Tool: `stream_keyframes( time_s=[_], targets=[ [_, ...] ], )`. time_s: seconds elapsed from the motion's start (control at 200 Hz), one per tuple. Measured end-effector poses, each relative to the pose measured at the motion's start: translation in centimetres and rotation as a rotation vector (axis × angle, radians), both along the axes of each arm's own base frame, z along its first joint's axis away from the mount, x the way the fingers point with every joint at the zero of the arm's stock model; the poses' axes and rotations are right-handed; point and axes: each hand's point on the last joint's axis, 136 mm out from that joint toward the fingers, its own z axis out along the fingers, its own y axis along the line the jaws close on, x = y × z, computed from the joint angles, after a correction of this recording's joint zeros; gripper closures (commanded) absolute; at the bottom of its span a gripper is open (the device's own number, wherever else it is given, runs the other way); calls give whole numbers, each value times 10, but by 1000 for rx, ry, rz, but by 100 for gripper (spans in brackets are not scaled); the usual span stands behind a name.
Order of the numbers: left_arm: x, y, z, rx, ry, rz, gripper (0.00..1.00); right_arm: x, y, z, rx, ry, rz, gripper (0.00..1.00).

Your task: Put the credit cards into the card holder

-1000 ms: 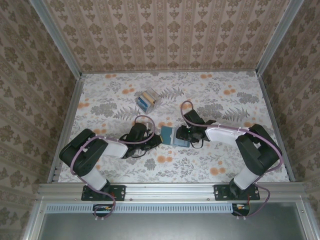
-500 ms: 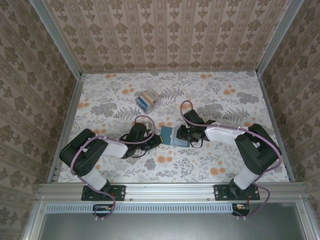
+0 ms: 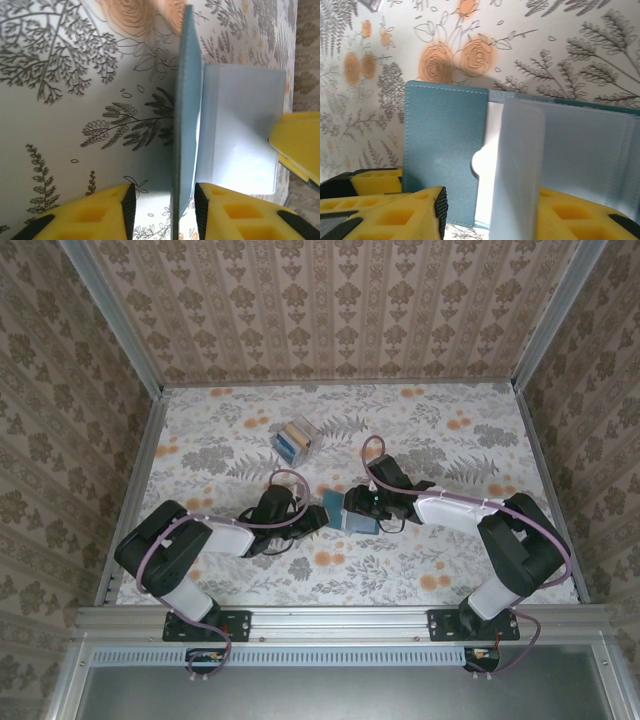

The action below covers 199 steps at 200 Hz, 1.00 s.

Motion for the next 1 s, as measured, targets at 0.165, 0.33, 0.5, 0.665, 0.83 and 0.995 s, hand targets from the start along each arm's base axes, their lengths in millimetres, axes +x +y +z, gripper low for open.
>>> stream_keyframes(
  time_s=[0.165, 0.33, 0.5, 0.665, 0.83, 0.995],
  targets=[
    [-3, 7, 5, 32, -14, -6, 43, 2, 6, 4, 33, -11, 10, 56],
    [-4, 14, 9, 60, -33, -20, 39, 4, 11, 9, 67, -27, 13, 59],
    [0, 17, 10, 67, -42, -46, 38, 8, 16, 15, 104, -49, 17, 68],
    [4, 5, 16, 46, -61, -103, 38, 8, 18, 14, 129, -64, 19, 70],
    [2, 1, 8, 39, -32, -133, 38, 5, 18, 8, 148, -55, 14, 75],
    [4, -1, 10, 21, -34, -140, 38, 8, 20, 8, 166, -64, 13, 69]
  ],
)
